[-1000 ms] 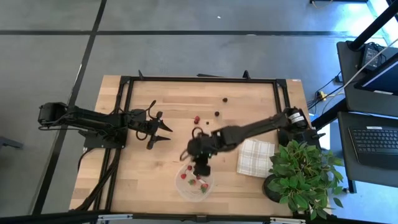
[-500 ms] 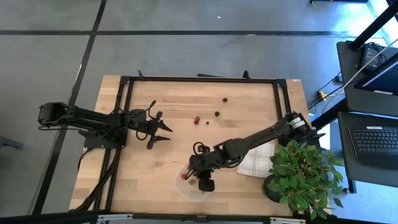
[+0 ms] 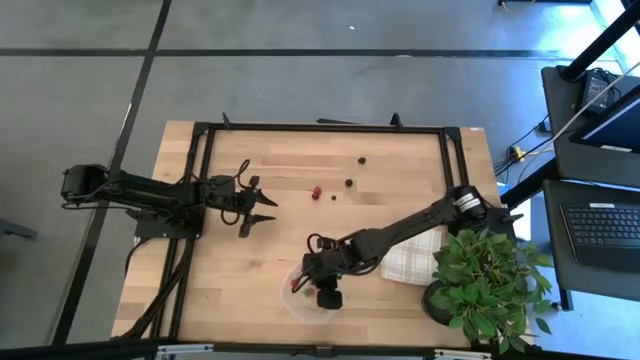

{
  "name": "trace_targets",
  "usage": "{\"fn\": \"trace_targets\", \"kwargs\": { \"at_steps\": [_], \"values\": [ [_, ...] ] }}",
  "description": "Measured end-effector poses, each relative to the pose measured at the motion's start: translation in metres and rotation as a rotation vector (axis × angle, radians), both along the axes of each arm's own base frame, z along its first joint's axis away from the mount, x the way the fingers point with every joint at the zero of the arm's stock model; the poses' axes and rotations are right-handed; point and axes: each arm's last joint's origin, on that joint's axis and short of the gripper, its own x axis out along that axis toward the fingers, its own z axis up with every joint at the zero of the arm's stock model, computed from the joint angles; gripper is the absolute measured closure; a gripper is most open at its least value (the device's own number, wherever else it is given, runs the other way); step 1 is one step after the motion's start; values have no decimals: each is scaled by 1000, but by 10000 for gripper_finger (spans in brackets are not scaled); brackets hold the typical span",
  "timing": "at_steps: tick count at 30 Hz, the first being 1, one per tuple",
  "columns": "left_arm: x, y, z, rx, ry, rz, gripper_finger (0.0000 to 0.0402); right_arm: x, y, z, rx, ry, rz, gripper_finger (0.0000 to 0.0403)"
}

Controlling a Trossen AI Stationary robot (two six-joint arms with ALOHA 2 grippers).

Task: Pick and placing Produce into tupperware
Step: Put the red strawberry in the bottom transparent bin

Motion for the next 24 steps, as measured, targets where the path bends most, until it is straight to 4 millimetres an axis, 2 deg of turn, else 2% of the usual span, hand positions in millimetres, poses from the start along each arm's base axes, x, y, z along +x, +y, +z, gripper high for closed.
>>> {"fn": "trace_targets", "kwargs": {
  "at_steps": [7,24],
  "values": [
    [0,0,0,0,0,1,217,5,3,-22,9,53,17,303],
    [0,0,0,0,0,1,217,7,3,-34,4,78,10,302]
  ]
}}
